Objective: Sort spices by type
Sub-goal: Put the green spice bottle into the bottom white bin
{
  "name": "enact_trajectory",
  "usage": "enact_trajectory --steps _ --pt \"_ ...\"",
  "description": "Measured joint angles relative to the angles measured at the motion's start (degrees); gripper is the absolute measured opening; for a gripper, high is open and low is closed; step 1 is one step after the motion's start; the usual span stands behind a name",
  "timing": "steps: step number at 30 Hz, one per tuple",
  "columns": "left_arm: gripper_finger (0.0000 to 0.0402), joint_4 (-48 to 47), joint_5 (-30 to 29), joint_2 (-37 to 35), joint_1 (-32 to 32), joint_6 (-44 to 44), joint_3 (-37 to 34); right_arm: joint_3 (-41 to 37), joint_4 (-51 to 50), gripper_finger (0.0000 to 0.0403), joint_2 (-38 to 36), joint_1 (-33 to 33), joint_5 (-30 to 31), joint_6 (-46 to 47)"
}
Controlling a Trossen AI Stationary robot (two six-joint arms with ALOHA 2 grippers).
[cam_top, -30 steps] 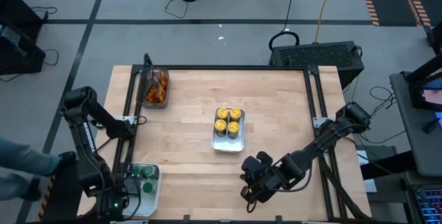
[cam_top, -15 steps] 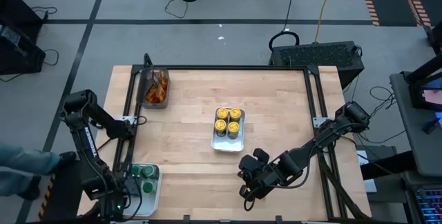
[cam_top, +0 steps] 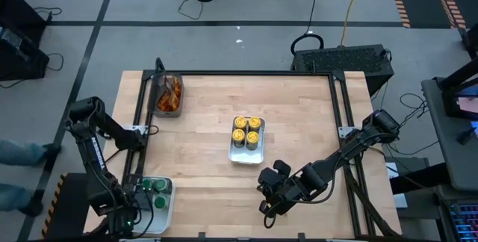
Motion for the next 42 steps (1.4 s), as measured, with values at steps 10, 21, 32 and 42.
enact_trajectory --steps 10,21,32,42 --pt "0.0212 0.93 -0.07 -0.07 2.16 2.40 0.00 0.00 0.13 0.0000 0.00 -0.43 0.00 -0.48" --pt "0.0212 -0.63 -0.81 -0.09 5.42 7.17 0.00 0.00 0.13 0.0000 0.00 -0.72 -0.20 -0.48" --pt "0.0232 -0.55 -0.87 -0.09 7.59 7.46 0.00 0.00 0.14 0.0000 -0.01 -2.31 -2.03 -2.50" --pt "0.0255 -0.16 -0.76 -0.54 7.58 7.56 -0.02 0.00 0.15 0.0000 -0.02 -2.90 -3.21 -3.93"
